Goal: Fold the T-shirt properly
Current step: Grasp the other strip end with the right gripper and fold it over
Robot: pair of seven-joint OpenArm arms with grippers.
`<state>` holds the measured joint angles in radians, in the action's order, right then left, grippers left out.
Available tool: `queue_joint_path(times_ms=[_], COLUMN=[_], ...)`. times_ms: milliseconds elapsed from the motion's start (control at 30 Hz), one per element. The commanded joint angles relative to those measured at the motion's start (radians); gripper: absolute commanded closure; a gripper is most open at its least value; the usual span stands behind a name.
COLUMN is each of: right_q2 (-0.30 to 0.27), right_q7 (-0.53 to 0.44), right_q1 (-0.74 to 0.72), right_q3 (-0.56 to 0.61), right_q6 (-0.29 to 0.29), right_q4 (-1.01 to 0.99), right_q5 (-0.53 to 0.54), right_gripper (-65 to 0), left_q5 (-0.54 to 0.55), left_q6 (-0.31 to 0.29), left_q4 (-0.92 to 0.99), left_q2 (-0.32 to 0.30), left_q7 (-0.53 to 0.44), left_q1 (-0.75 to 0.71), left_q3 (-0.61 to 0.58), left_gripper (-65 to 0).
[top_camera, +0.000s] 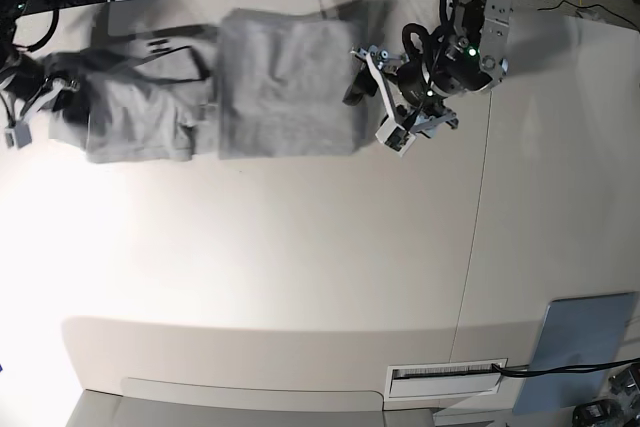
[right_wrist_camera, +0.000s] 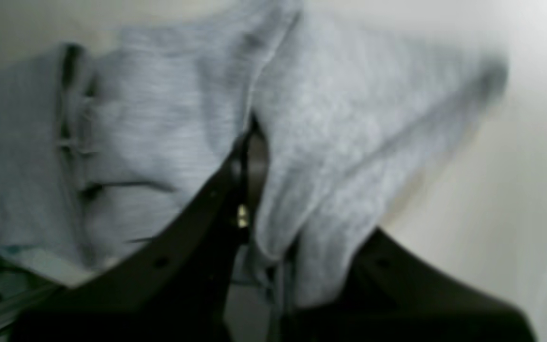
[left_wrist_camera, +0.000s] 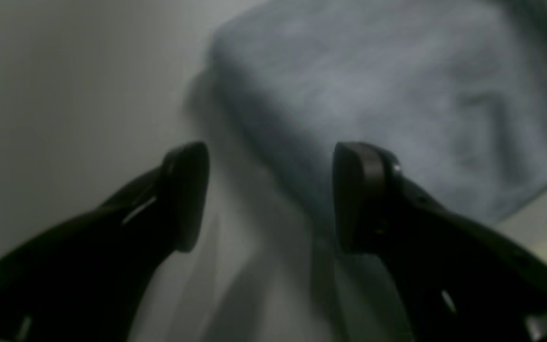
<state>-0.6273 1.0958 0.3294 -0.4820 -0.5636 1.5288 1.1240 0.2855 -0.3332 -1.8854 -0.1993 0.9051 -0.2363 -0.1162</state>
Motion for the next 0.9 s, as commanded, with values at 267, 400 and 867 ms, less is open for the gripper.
queue_joint_path(times_ms=[267, 400, 867], right_q2=[0.102, 0.144, 0.301], right_q7=[-0.055, -0.122, -0.182], right_q1=[0.058, 0.048, -0.137], right_q3=[0.114, 0.311, 0.985], right_q6=[0.224, 0.304, 0.565], right_q4=[0.649, 0.752, 0.753], right_q5=[-0.071, -0.235, -0.686], right_gripper=[0.0, 0.0, 0.0], left_q5=[-0.046, -0.01, 0.006], left_q6=[-0.008, -0.009, -0.035], left_q4=[0.207, 0.217, 0.217], left_q2=[0.003, 0.003, 0.002], left_q7=[-0.176, -0.186, -0.18], left_q1=[-0.001, 0.004, 0.004], left_q3=[0.001, 0.001, 0.001], left_gripper=[-41.2, -41.2, -41.2])
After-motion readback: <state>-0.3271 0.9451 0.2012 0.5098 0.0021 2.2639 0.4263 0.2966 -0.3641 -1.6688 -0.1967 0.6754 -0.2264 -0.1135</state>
